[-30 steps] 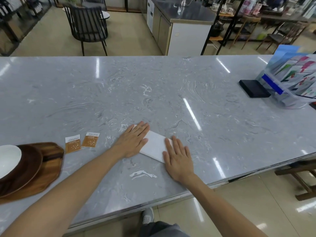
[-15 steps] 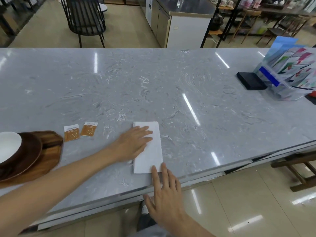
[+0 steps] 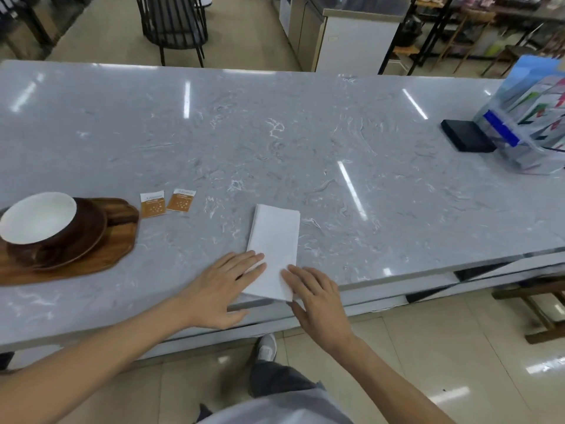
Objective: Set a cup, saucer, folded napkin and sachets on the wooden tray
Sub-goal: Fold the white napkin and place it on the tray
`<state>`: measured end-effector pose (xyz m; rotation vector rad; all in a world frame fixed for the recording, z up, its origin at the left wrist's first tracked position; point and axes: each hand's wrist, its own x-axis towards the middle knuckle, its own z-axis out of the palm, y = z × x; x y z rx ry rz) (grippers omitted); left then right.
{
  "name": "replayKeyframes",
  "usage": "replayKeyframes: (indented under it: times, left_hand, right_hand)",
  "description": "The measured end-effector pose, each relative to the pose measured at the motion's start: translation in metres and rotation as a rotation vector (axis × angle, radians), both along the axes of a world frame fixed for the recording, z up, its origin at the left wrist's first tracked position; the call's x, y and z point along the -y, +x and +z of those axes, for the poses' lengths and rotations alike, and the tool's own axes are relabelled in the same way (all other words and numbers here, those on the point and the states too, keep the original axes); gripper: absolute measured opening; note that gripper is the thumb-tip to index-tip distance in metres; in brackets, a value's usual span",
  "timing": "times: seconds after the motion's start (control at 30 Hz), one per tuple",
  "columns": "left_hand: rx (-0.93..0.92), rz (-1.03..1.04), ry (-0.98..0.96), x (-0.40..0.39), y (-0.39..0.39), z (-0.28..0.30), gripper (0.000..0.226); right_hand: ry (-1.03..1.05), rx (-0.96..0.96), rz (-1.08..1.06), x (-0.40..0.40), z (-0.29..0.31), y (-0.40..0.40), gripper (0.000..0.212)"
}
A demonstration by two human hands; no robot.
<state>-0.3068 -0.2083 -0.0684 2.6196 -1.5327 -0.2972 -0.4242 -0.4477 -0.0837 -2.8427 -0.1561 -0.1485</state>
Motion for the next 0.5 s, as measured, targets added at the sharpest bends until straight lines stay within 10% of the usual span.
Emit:
replayKeyframes:
  times: [0.2, 0.5]
  left_hand:
    - [0.044, -0.036, -0.215, -0.011, -0.021, 0.003, 0.075]
    - [-0.156, 0.115, -0.375, -0.009, -0.009, 0.009, 0.061]
  right_hand:
    - [0.165, 0.187, 0.098, 0.005, -0.005, -0.009, 0.025]
    - [0.506, 0.069, 0.021, 0.001, 0.003, -0.013, 0.024]
